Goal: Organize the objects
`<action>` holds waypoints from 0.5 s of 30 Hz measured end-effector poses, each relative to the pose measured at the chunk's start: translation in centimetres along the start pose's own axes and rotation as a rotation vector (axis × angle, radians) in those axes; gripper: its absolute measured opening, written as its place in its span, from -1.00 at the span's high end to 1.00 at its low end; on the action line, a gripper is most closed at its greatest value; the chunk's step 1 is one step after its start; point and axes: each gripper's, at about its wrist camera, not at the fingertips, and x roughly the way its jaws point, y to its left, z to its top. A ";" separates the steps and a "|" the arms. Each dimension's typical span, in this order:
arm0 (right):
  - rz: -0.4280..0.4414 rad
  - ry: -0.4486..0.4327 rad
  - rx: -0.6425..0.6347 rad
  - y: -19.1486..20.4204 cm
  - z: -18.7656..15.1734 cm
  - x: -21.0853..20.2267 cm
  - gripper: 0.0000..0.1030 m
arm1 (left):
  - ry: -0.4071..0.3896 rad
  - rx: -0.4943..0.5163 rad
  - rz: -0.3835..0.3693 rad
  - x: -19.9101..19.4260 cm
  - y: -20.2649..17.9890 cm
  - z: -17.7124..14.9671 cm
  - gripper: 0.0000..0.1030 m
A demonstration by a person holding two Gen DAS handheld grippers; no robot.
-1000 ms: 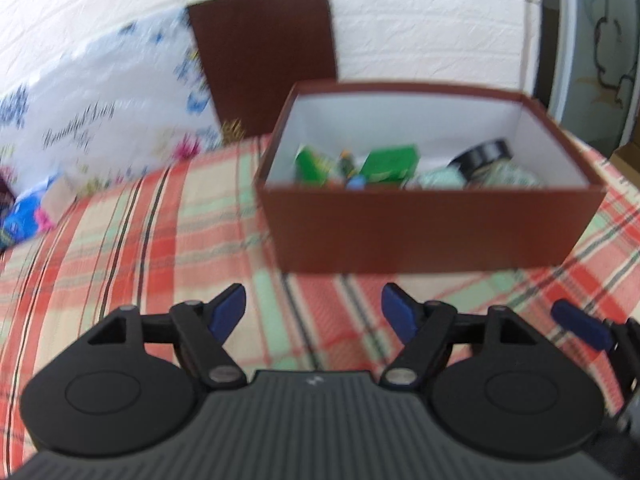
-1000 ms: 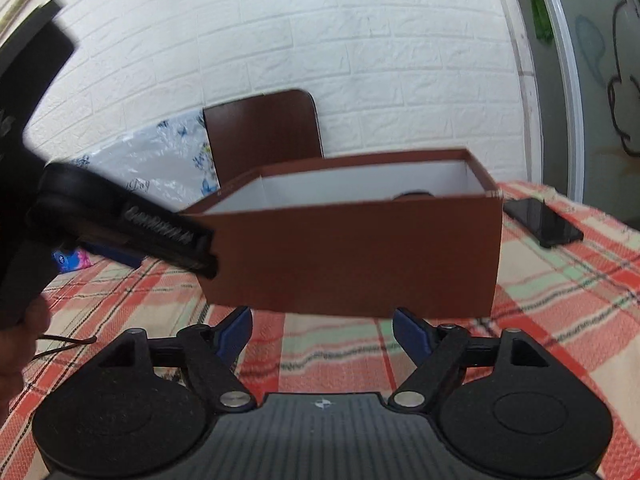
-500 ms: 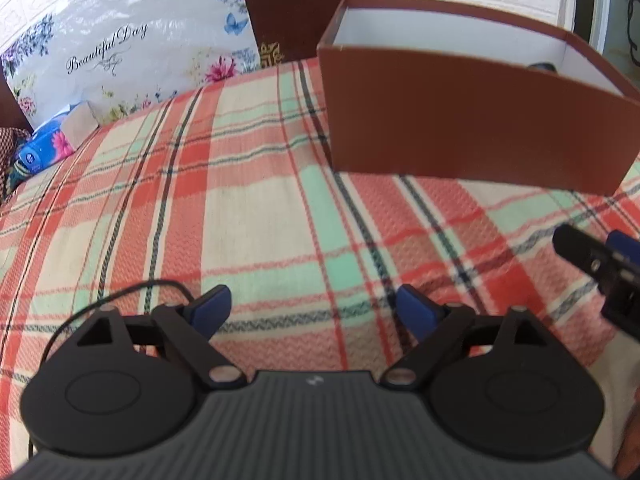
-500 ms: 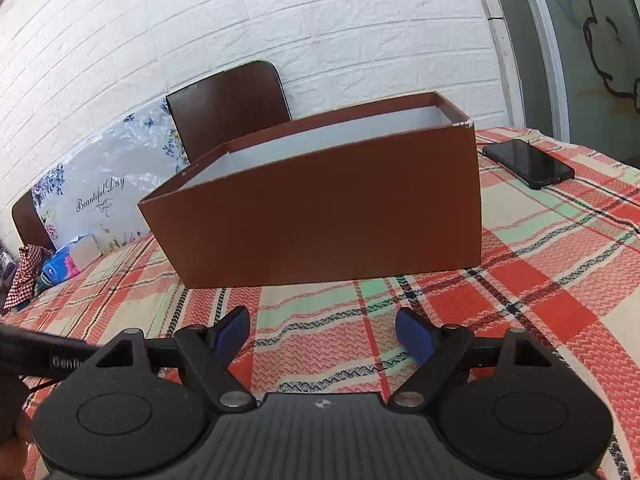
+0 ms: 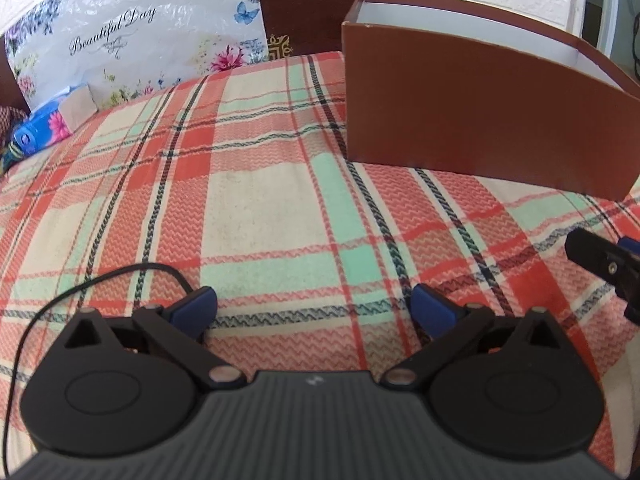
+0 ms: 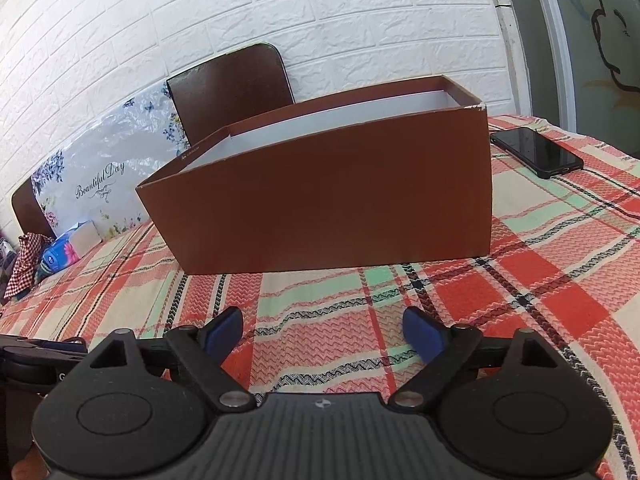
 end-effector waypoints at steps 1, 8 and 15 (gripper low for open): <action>0.000 0.002 -0.002 0.0 0.0 0.0 -0.74 | 0.001 -0.003 -0.003 0.1 0.1 0.0 -1.00; -0.007 0.011 -0.017 0.3 0.0 0.1 -0.77 | -0.009 0.003 -0.019 0.2 0.3 0.0 -1.00; -0.017 0.015 -0.031 0.6 0.0 0.2 -0.78 | 0.004 0.003 -0.028 0.1 0.4 0.2 -1.00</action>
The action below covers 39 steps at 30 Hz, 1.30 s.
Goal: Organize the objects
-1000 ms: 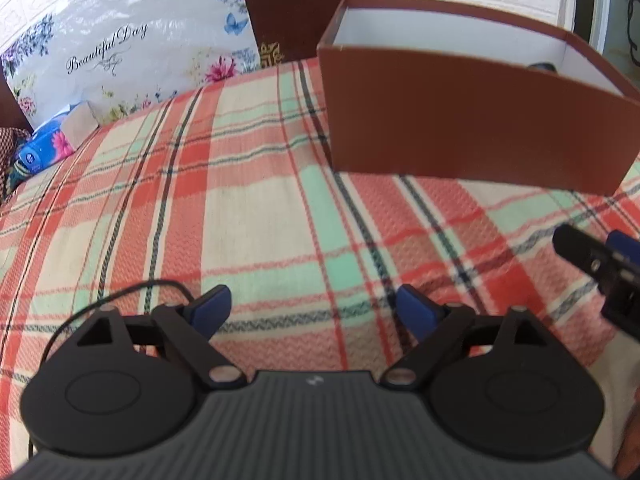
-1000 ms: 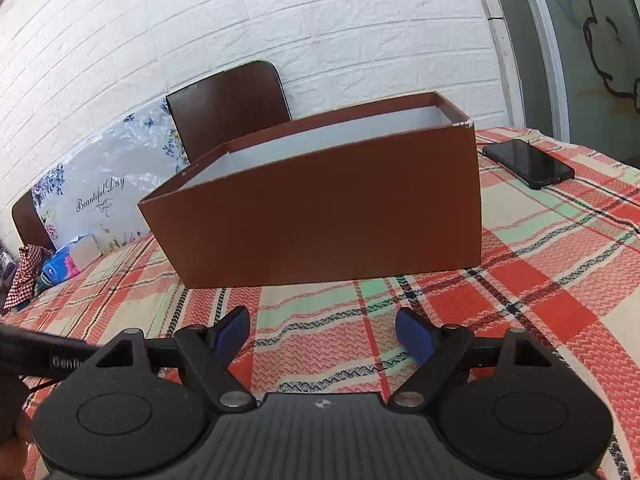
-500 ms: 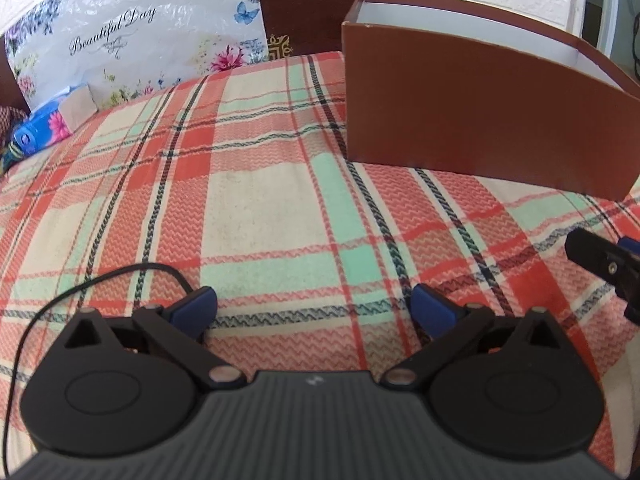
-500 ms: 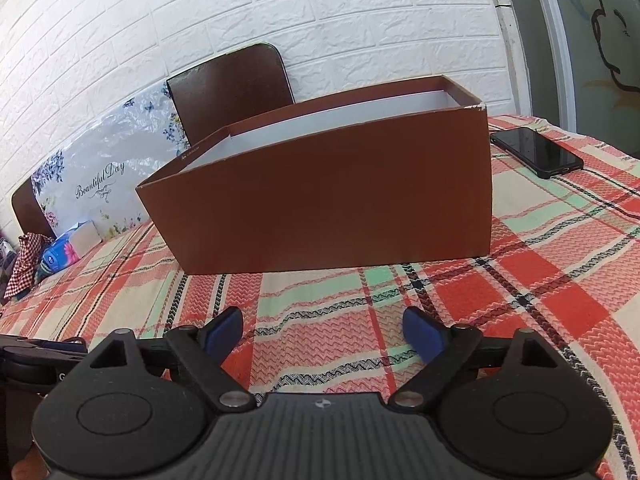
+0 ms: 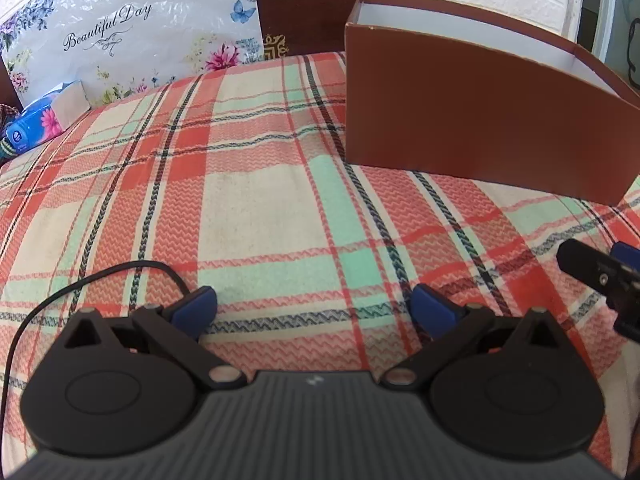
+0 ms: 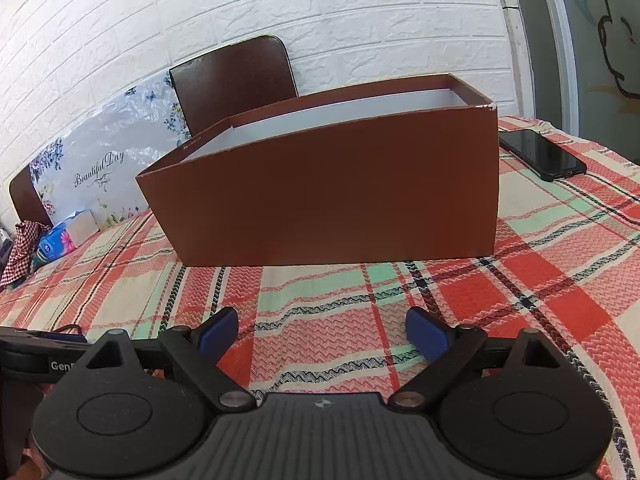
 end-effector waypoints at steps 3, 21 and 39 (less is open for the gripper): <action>-0.005 0.007 -0.014 0.1 0.1 0.1 -0.79 | 0.019 0.002 -0.007 -0.1 0.2 0.3 -1.00; -0.030 -0.091 -0.024 2.2 2.8 -7.9 -0.99 | -0.143 0.002 0.017 -8.8 0.1 3.1 -1.00; -0.010 -0.068 -0.033 2.8 2.0 -8.7 -0.99 | -0.121 0.043 0.062 -9.9 -1.1 2.7 -1.00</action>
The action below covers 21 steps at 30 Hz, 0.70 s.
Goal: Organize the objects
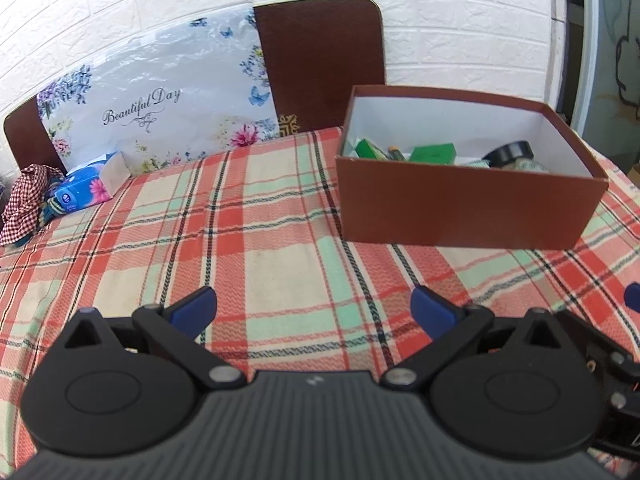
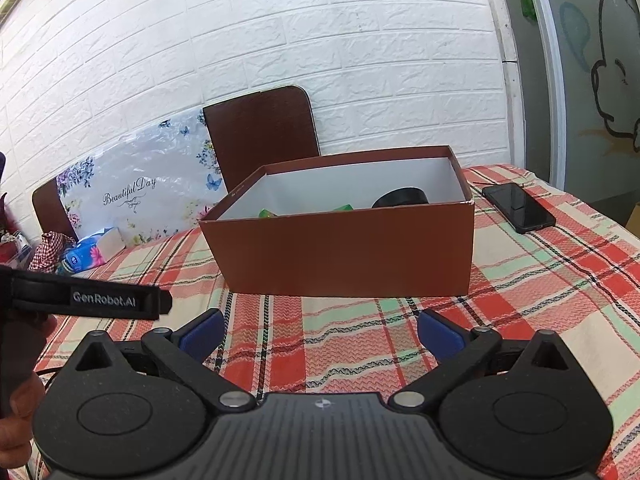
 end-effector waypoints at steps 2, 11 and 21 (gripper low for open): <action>0.000 0.000 0.004 0.0 0.0 0.0 -0.99 | 0.008 0.002 -0.003 0.0 -0.1 -0.1 -1.00; -0.003 -0.005 0.010 0.1 -0.1 -0.3 -0.99 | 0.026 0.006 -0.008 0.0 -0.3 -0.4 -1.00; -0.022 -0.013 0.040 -0.2 -0.3 -0.6 -0.99 | 0.041 0.005 -0.014 -0.1 -0.4 -0.8 -1.00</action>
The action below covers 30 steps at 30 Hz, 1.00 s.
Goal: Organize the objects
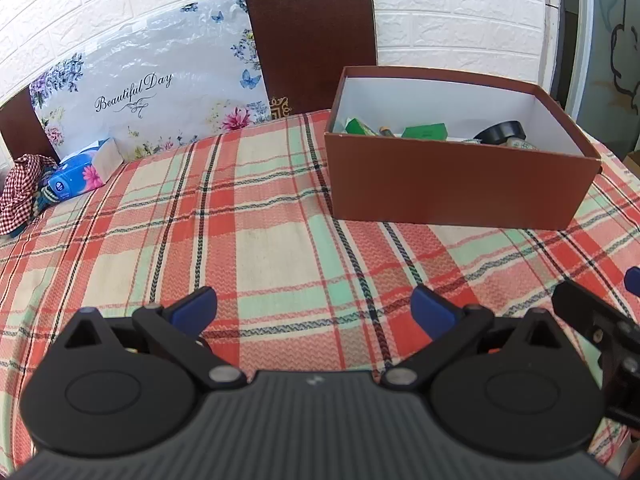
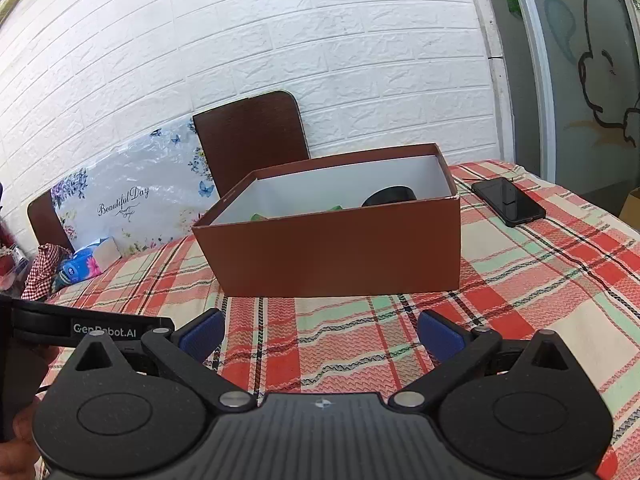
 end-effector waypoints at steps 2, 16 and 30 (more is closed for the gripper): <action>-0.001 0.000 0.001 0.0 -0.1 -0.1 -0.99 | 0.003 -0.003 0.000 0.0 0.0 -0.1 -1.00; -0.006 -0.016 0.010 -0.3 -0.3 -0.4 -0.99 | 0.016 -0.004 -0.008 -0.1 -0.1 -0.5 -1.00; -0.019 -0.041 -0.012 -0.1 -0.5 -0.6 -0.99 | 0.034 -0.001 -0.012 0.3 -0.5 -0.9 -1.00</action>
